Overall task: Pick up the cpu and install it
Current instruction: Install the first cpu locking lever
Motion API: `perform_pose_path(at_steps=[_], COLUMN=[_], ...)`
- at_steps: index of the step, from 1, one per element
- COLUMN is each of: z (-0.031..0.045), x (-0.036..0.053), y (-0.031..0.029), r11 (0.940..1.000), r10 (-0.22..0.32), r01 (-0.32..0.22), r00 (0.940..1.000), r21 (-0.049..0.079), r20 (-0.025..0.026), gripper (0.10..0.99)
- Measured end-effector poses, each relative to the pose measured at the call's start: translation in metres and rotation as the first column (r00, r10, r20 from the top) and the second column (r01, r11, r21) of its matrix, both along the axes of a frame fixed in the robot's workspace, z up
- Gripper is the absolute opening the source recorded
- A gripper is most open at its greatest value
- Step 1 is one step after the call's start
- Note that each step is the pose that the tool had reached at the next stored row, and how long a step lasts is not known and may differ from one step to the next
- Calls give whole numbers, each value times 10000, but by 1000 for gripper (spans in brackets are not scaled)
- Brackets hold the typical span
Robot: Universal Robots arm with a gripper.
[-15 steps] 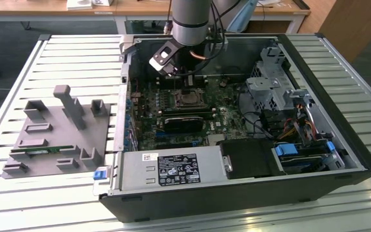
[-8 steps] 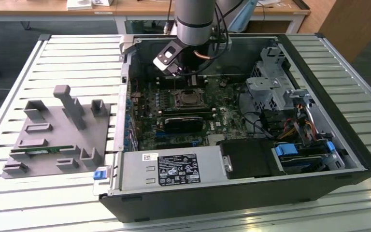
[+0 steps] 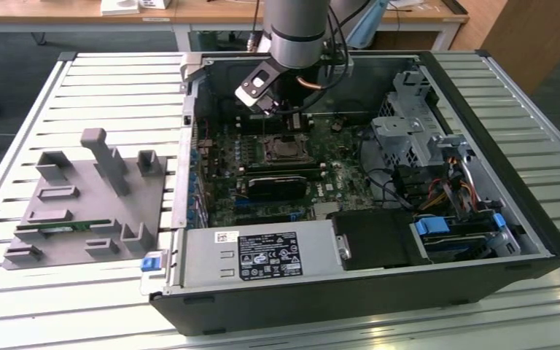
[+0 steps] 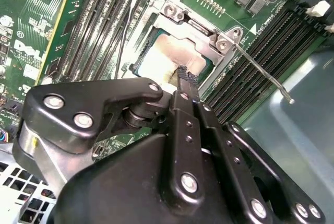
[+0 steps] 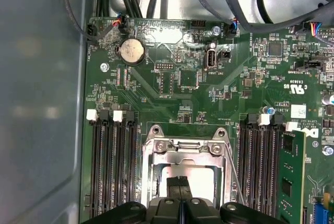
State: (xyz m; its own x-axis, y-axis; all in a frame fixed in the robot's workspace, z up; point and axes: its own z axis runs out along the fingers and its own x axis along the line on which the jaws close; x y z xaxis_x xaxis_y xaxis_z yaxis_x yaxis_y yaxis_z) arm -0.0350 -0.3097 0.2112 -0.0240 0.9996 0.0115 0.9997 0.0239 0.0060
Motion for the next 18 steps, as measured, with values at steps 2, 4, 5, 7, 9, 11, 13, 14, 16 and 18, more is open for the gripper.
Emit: perform_pose_path(at_steps=[2, 4, 5, 7, 9, 11, 13, 14, 16, 18], z=[1, 19, 37, 87, 151, 219, 305, 350, 444, 534], x=[0, 0, 0, 0, 0, 0, 0, 0, 0, -1], y=[-1, -1, -1, 0, 0, 0, -1, -1, -1, -1], r11=[10000, 10000, 10000, 10000, 10000, 10000, 10000, 10000, 10000, 10000], r10=[0, 0, 0, 0, 0, 0, 0, 0, 0, 2], r01=[0, 0, 0, 0, 0, 0, 0, 0, 0, -2], r00=[10000, 10000, 10000, 10000, 10000, 10000, 10000, 10000, 10000, 10000], r21=[-1, -1, -1, 1, 0, 0, 0, -1, 0, 0], r20=[0, 0, 0, 1, 0, 0, 0, -1, 0, 0], gripper=[106, 106, 106, 106, 106, 106, 106, 106, 106, 106])
